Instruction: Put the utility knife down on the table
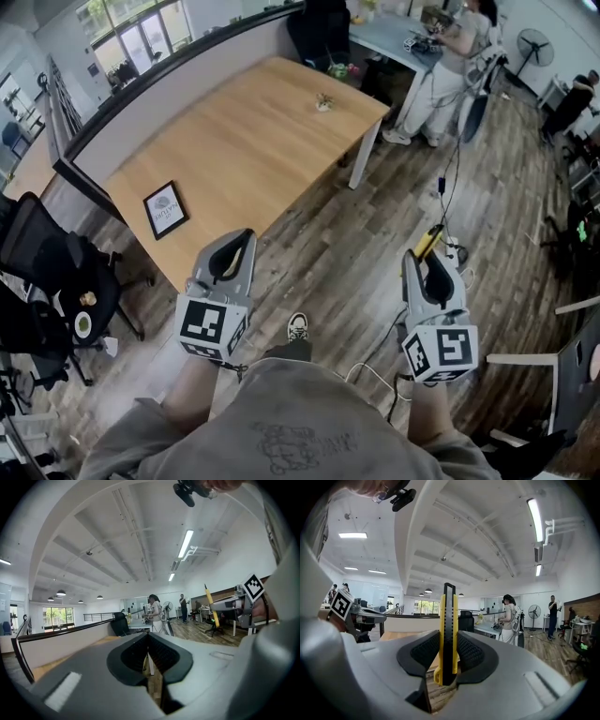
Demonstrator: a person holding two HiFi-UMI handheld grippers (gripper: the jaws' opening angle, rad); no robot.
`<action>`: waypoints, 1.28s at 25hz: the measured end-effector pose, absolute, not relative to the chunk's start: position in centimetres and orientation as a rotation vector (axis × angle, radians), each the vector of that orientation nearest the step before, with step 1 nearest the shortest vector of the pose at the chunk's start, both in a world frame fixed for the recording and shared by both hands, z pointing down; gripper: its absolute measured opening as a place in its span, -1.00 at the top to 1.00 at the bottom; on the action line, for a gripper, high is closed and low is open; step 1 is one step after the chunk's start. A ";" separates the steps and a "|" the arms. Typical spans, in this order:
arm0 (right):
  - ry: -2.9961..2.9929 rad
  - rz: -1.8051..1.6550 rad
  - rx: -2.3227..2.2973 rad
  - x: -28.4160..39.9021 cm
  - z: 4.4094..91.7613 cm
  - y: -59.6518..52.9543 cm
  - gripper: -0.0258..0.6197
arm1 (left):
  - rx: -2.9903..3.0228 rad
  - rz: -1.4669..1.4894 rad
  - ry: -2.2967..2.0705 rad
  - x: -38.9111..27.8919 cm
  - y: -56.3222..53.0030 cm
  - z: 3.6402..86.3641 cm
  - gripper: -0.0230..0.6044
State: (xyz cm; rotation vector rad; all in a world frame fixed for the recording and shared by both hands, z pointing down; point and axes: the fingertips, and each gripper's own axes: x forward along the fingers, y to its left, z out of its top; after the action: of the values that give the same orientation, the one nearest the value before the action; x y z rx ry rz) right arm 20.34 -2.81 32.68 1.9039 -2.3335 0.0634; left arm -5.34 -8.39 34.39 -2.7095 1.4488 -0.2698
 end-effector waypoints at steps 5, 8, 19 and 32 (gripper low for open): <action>-2.333 0.072 1.900 19.3 32.4 -10.8 0.54 | -2.700 -0.284 1.455 -6.6 -15.7 34.3 0.92; -2.336 0.059 1.896 18.4 31.9 -14.6 0.54 | -2.693 -0.281 1.466 -7.6 -19.1 34.2 0.92; -2.421 0.045 1.775 15.7 31.7 -25.0 0.54 | -2.632 -0.242 1.568 -10.2 -27.5 34.4 0.92; -2.592 0.041 1.544 16.6 32.6 -43.0 0.54 | -2.486 -0.312 1.815 -8.8 -40.3 35.7 0.92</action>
State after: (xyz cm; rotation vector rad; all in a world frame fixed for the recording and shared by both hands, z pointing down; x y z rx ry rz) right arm 16.63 -43.03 32.62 1.5439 -2.5922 0.0413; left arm -8.79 -40.25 35.72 -2.4861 1.8148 -0.3124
